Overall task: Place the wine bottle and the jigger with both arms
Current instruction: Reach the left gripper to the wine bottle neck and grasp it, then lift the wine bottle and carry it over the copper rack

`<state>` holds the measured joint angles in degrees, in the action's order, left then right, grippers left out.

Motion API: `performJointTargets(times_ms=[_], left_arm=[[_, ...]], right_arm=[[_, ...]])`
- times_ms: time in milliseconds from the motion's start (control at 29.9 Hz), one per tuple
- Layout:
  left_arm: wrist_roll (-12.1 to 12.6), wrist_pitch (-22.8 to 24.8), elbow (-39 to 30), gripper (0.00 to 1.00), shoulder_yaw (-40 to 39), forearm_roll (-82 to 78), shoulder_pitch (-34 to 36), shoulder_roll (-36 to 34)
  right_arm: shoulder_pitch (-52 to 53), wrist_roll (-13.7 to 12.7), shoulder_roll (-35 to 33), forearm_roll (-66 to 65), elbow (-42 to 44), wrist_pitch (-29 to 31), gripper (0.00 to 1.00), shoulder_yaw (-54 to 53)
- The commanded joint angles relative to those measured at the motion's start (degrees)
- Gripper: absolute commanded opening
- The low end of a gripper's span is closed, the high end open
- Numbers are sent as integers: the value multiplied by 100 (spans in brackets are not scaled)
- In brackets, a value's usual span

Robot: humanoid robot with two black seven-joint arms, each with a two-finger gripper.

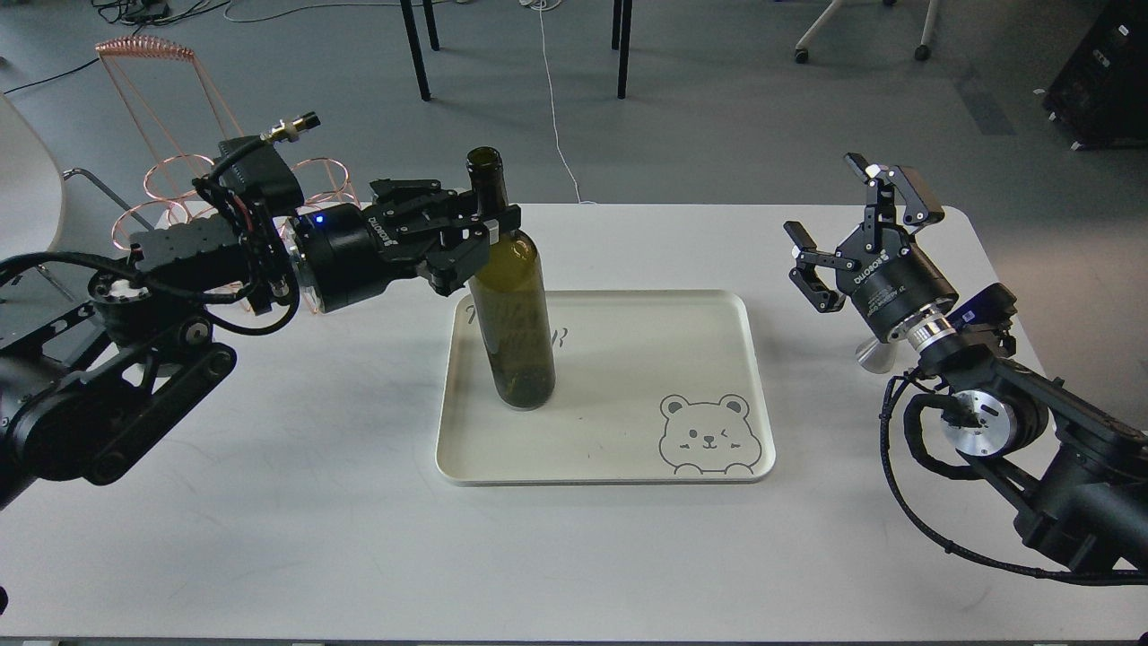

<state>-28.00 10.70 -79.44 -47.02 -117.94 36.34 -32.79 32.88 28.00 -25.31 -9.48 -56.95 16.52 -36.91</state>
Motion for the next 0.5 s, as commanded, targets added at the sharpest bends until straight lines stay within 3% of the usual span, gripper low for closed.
performJointTargets(times_ms=[0, 234, 469], left_arm=[[0, 3, -28, 8, -9, -10, 22, 1], [0, 73, -151, 7, -9, 43, 601, -201], [0, 451, -98, 7, -9, 790, 1243, -1166]], right_arm=[[-1, 0, -1, -1, 0, -9, 99, 9], [8, 0, -9, -1, 0, -18, 99, 0], [-1, 0, -9, -1, 8, -18, 99, 9]])
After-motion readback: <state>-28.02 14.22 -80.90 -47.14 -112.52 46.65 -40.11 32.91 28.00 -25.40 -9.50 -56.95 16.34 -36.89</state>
